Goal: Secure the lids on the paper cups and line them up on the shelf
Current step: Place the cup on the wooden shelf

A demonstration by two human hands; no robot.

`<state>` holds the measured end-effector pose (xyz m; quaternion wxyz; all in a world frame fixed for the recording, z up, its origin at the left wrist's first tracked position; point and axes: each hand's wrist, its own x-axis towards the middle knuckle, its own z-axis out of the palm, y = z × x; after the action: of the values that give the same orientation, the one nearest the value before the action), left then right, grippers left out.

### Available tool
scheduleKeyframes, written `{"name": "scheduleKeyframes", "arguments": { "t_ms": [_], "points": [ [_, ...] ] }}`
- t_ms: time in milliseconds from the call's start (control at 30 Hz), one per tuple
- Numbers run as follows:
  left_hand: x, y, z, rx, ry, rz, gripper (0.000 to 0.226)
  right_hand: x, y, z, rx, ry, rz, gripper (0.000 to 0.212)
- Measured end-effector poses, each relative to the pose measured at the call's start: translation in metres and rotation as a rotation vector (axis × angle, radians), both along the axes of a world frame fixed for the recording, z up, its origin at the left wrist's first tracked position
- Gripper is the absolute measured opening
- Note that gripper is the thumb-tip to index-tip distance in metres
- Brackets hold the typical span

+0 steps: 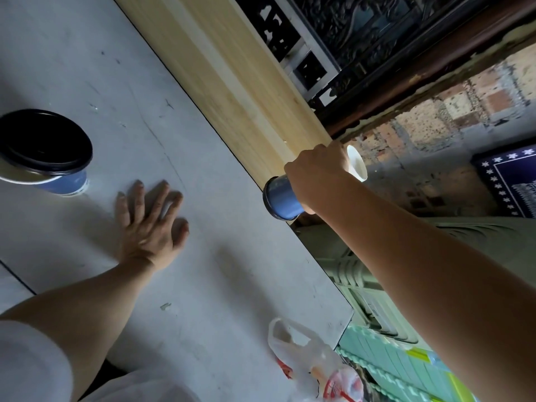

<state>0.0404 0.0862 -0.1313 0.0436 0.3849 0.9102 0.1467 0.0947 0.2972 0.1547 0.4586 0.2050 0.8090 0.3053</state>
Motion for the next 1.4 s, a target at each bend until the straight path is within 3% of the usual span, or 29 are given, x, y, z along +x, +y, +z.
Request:
{"name": "scheduleKeyframes", "arguments": {
  "t_ms": [533, 700, 900, 1067, 1267, 1400],
  "points": [
    [-0.001, 0.0, 0.007, -0.029, -0.058, -0.024, 0.069, -0.004, 0.008, 0.002, 0.001, -0.037, -0.018, 0.035],
    [-0.001, 0.0, 0.008, -0.02, -0.063, -0.02, 0.068, -0.005, 0.019, -0.006, -0.077, 0.031, -0.1, 0.045],
    [-0.003, 0.001, 0.007, -0.069, -0.062, -0.022, 0.07, 0.005, 0.052, -0.035, -0.457, 0.511, -0.535, 0.077],
    [-0.002, 0.002, 0.007, -0.072, -0.056, -0.003, 0.069, 0.018, 0.074, -0.076, -0.569, 0.898, -0.778, 0.097],
    [-0.001, 0.004, 0.004, -0.094, -0.038, 0.013, 0.067, 0.034, 0.088, -0.128, -0.698, 1.427, -1.168, 0.097],
    [-0.001, 0.005, 0.004, -0.08, -0.011, 0.016, 0.065, 0.042, 0.094, -0.158, -0.727, 1.641, -1.377, 0.098]
  ]
}}
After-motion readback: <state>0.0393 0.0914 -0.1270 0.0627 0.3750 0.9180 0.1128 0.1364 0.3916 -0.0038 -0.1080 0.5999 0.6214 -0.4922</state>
